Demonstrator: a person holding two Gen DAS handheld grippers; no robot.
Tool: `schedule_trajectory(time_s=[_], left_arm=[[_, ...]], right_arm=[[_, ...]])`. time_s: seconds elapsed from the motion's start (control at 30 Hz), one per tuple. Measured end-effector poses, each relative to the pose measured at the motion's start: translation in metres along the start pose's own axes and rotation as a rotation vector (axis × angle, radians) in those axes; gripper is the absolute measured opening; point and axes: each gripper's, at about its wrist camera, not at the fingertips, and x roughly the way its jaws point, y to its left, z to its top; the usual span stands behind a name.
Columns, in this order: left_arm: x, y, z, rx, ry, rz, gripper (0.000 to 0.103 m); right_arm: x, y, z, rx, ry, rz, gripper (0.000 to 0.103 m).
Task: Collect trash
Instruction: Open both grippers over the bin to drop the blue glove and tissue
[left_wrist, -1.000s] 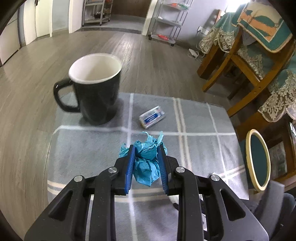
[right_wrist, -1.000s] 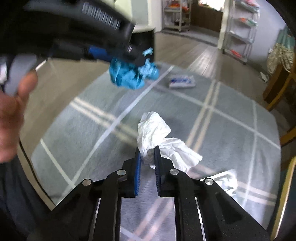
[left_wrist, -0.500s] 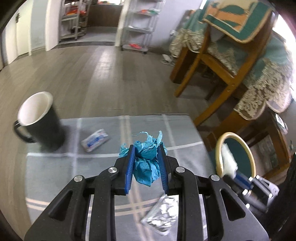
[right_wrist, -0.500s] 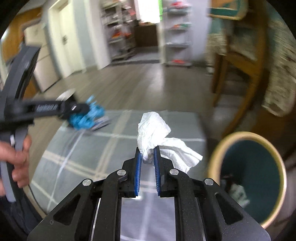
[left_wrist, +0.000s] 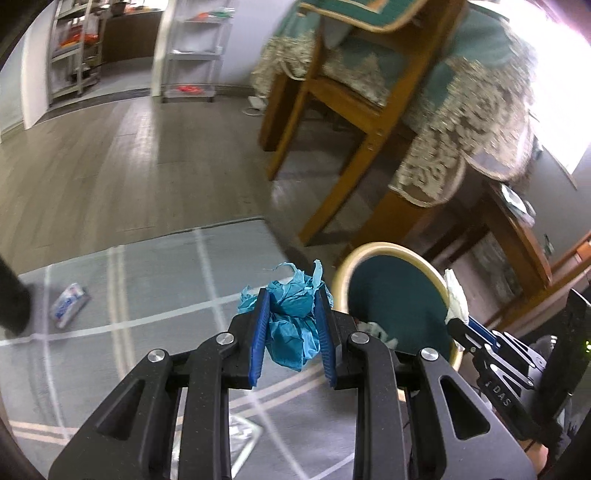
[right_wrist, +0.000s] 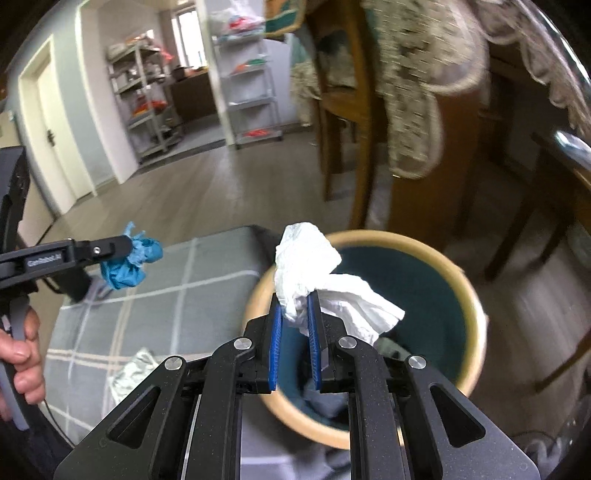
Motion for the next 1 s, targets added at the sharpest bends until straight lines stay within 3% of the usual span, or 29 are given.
schedule_trajectory(time_s=[0.5,0.67,0.9,1.0], left_arm=[[0.053,-0.103,-0.002,0.145,0.076,-0.128,0.024],[0.070,-0.119,-0.005,0.165,0.106,-0.149,0.024],[0.092,-0.119,-0.005,0.106,0.142,-0.195,0.024],[0.093,-0.116,-0.004,0.088,0.149,-0.198,0.032]], right_arm=[[0.002,-0.061,-0.019,0.077,0.066,-0.079,0.015],[0.004,-0.065,-0.023,0.082,0.083,-0.075,0.015],[0.010,-0.063,-0.023,0.075,0.110,-0.067,0.015],[0.014,-0.063,-0.024,0.077,0.121,-0.061,0.015]])
